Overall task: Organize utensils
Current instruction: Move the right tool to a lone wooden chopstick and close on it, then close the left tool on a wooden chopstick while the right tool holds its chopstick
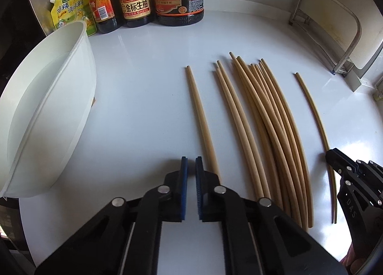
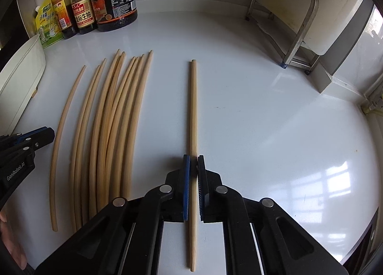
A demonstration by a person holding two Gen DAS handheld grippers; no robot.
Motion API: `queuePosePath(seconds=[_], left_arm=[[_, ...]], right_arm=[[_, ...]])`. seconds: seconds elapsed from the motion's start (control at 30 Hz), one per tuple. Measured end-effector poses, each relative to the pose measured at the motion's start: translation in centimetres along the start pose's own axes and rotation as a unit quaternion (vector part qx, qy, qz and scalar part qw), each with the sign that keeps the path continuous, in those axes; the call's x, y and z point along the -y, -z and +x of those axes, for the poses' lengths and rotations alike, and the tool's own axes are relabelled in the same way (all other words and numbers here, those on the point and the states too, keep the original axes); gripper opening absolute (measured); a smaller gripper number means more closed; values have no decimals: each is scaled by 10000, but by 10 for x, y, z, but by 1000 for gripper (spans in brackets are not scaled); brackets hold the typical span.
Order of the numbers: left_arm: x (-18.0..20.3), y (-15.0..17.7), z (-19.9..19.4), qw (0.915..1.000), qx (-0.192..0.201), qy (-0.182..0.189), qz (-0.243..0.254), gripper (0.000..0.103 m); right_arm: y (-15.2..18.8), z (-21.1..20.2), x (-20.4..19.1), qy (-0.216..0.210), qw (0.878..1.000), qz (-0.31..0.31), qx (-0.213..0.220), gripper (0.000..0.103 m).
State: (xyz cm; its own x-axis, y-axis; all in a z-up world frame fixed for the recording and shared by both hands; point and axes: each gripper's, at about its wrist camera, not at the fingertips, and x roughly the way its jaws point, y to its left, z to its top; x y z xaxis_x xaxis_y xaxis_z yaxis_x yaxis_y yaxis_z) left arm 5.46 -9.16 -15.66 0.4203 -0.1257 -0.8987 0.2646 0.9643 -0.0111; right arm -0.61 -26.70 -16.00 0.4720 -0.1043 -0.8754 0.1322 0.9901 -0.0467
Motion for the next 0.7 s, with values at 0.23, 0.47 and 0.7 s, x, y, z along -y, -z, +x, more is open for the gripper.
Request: queuePosePath(seconds=[0.23,0.47,0.7], left_arm=[[-10,-1,0,9986,-84,441,-269,5],[-13,1,-4,9977,-34,602,-323,5],[-15,-2,-19,9975,237,571,-347,46]], right_arm=[[1,-1,5,-132,9998,145,-32,6],[3,-2,6,-187,9996,205,-11,6],[3,-2,10,-210,9994,285,0,6]])
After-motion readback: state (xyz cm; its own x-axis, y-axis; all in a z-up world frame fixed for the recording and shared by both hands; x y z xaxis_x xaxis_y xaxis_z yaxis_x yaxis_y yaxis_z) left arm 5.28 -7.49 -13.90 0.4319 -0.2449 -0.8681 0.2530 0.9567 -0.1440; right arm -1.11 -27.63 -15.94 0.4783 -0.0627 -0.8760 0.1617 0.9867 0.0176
